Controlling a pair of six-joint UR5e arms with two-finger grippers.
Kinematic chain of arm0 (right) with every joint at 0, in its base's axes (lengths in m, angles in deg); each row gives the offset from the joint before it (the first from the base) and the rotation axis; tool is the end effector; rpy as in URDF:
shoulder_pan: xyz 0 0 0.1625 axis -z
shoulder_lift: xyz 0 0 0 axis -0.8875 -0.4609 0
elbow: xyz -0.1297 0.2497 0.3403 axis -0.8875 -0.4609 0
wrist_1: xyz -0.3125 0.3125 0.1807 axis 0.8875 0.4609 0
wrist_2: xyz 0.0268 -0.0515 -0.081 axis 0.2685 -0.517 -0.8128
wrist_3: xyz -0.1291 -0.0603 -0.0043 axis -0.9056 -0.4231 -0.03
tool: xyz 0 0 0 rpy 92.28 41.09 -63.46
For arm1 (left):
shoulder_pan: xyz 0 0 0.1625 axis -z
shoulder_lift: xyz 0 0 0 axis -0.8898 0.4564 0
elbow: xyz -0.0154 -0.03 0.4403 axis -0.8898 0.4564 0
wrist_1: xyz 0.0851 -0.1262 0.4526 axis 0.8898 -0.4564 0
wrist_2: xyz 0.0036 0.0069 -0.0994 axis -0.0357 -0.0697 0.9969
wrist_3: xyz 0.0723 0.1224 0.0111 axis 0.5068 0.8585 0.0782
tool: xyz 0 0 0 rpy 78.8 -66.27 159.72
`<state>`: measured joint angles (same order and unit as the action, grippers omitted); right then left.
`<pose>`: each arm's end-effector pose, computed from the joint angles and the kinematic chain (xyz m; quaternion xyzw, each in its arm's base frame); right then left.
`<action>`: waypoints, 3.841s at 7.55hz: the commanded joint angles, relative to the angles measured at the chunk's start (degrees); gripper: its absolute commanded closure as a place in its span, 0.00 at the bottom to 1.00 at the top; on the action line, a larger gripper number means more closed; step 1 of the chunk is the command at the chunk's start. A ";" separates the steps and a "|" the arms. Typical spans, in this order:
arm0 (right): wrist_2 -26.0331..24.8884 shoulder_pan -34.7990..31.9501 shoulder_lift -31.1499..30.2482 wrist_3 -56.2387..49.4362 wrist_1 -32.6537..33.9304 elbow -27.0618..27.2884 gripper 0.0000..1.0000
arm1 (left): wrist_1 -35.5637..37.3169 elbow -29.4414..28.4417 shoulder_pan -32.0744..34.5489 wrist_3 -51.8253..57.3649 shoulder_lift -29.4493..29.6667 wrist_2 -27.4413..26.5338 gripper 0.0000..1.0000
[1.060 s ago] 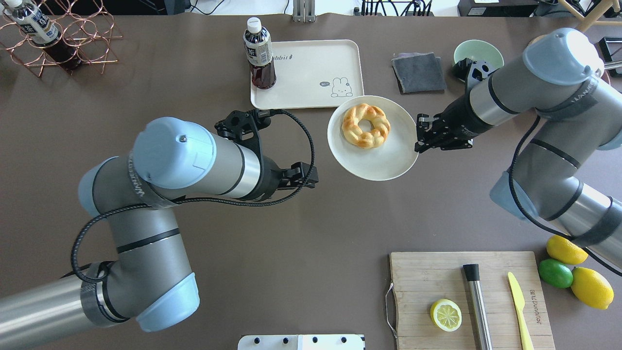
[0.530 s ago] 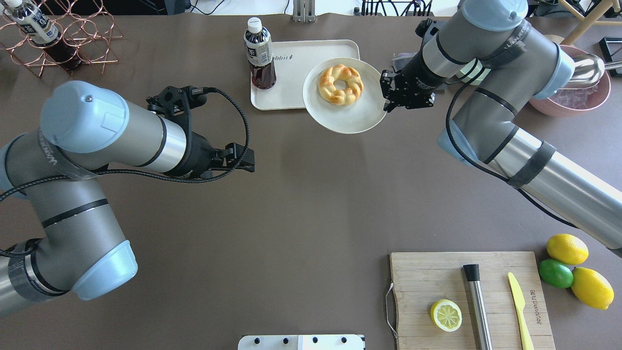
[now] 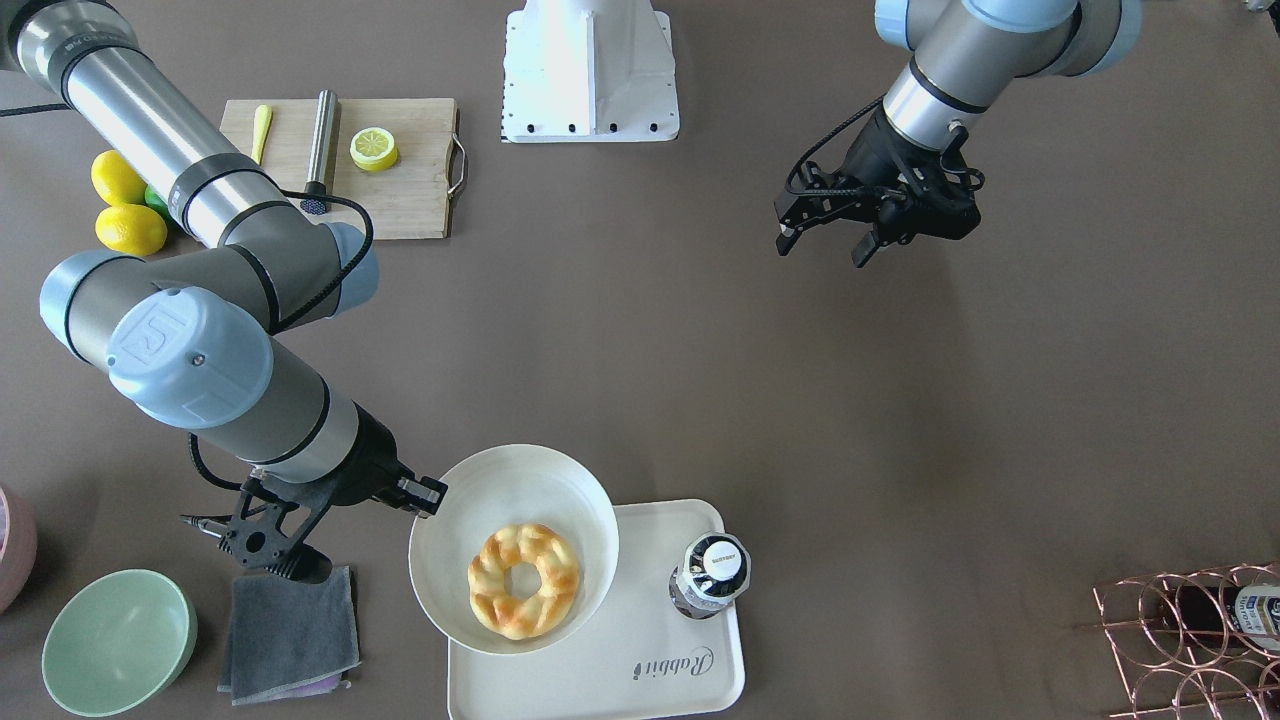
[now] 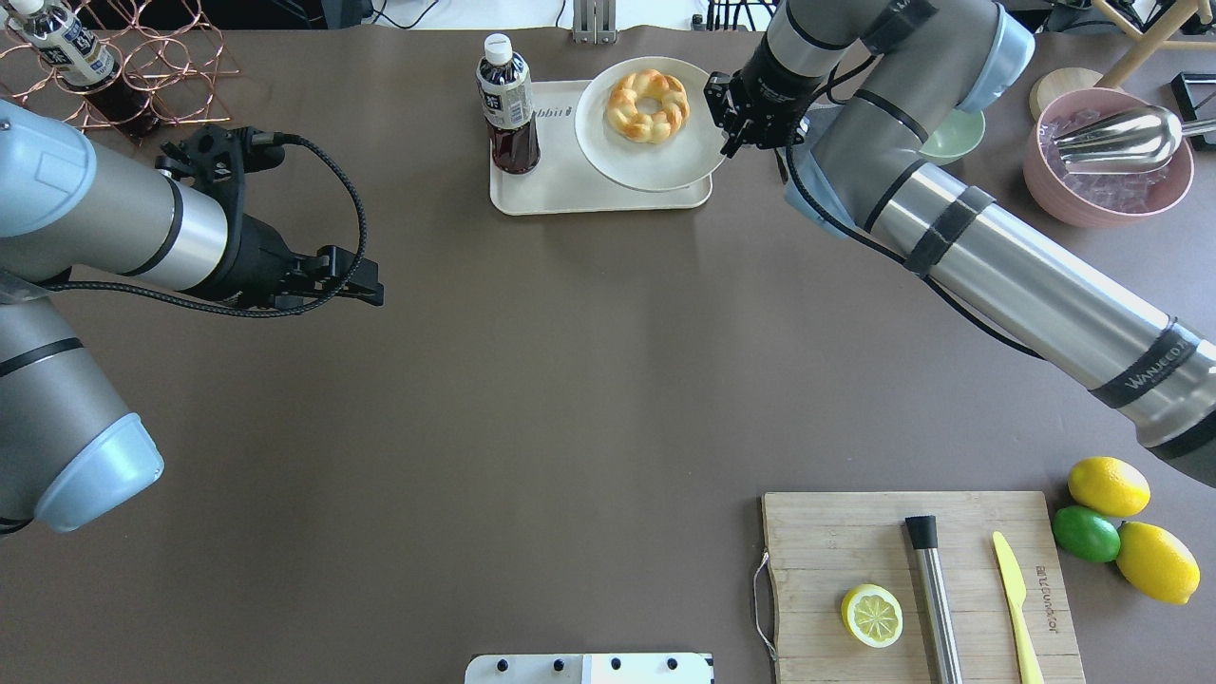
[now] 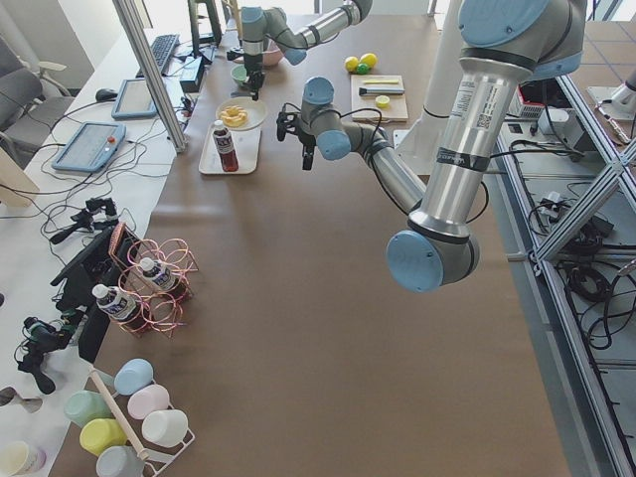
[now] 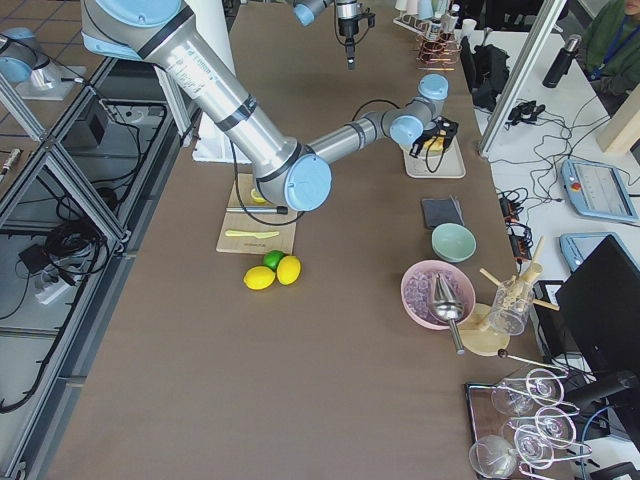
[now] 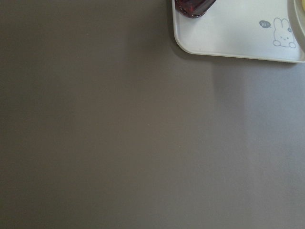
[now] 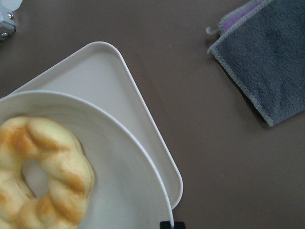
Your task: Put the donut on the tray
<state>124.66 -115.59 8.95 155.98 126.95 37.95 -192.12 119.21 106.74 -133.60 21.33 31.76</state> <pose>-0.5049 -0.7478 0.2785 -0.0587 -0.4683 0.1985 0.8590 0.4101 -0.4857 0.2636 0.0802 0.5114 -0.0379 0.8548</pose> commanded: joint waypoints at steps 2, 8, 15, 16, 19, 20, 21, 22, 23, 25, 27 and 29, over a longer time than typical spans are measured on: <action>-2.63 0.38 9.55 -0.08 -0.24 -14.32 1.00 | 0.07 0.34 2.94 6.26 -3.48 1.68 0.02; -4.91 3.11 9.56 0.09 -3.41 -16.37 1.00 | 1.55 -13.68 36.13 53.15 -14.31 20.49 0.02; -8.44 1.28 8.52 -6.80 -5.44 -15.33 0.00 | 5.78 -21.02 45.49 69.66 -15.02 20.67 0.02; -5.47 -1.26 6.25 -9.37 -5.17 -13.40 0.00 | 5.78 -21.02 45.92 69.75 -15.10 20.67 0.02; 2.28 -11.62 -6.47 -34.00 10.92 2.98 0.00 | 5.87 -21.46 49.95 71.42 -17.64 20.67 0.02; 2.55 -15.92 -12.96 -43.49 16.75 9.67 0.00 | 6.56 -21.37 50.58 71.33 -18.26 20.67 0.02; 4.12 -21.71 -17.63 -54.20 22.02 13.13 0.00 | 8.31 -21.11 50.94 71.33 -18.36 20.58 0.02; 4.83 -27.77 -20.64 -66.58 26.95 14.12 0.00 | 8.42 -21.02 51.03 71.25 -18.44 20.50 0.02; 4.14 -33.14 -24.06 -77.32 30.13 14.39 0.00 | 8.42 -21.19 51.03 71.16 -18.36 20.50 0.02; 2.21 -41.50 -32.05 -90.20 30.52 14.91 0.00 | 7.90 -21.11 51.03 71.42 -18.44 20.50 0.02; 0.36 -44.17 -36.65 -93.24 30.43 15.79 0.00 | 7.89 -21.54 51.03 71.25 -19.32 20.23 0.02; -0.87 -44.18 -38.33 -92.37 30.25 15.54 0.00 | 8.15 -21.73 52.07 68.28 -19.32 21.54 0.02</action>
<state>125.03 -159.35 -27.47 63.44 157.39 53.57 -184.20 97.48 157.92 -62.79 2.07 52.30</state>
